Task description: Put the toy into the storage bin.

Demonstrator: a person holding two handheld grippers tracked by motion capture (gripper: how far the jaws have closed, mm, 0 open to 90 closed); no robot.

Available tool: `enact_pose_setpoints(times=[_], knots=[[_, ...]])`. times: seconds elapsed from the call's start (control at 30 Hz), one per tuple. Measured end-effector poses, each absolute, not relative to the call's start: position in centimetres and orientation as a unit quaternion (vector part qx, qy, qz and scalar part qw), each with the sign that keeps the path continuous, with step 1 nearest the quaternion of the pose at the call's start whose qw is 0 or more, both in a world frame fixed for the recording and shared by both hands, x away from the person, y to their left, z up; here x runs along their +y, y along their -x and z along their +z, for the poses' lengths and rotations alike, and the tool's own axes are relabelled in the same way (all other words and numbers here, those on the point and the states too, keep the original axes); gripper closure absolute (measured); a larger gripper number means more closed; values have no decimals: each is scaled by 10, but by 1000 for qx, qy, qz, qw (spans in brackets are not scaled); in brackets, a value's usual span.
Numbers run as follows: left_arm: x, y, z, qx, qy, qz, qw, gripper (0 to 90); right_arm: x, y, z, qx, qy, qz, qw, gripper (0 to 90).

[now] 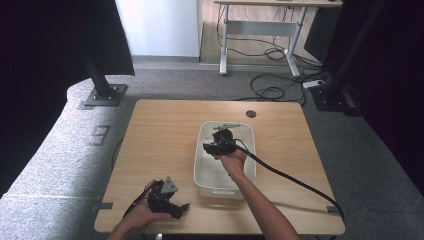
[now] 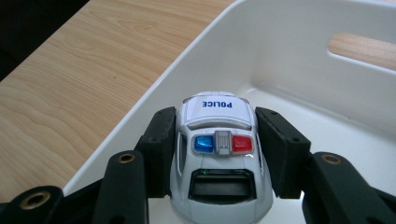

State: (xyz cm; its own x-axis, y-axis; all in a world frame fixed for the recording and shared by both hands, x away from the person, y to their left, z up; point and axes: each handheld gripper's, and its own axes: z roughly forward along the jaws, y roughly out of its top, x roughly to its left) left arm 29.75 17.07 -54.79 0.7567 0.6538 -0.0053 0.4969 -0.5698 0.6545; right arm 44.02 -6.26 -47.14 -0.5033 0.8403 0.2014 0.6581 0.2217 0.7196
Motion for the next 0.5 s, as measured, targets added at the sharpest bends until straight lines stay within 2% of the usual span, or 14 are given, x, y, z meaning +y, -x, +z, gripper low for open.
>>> enact_pose_setpoints(times=[0.5], knots=[[171,-298,-548,327,-878,120,328,0,-58,-448,-486,780,-494,364,124,503]])
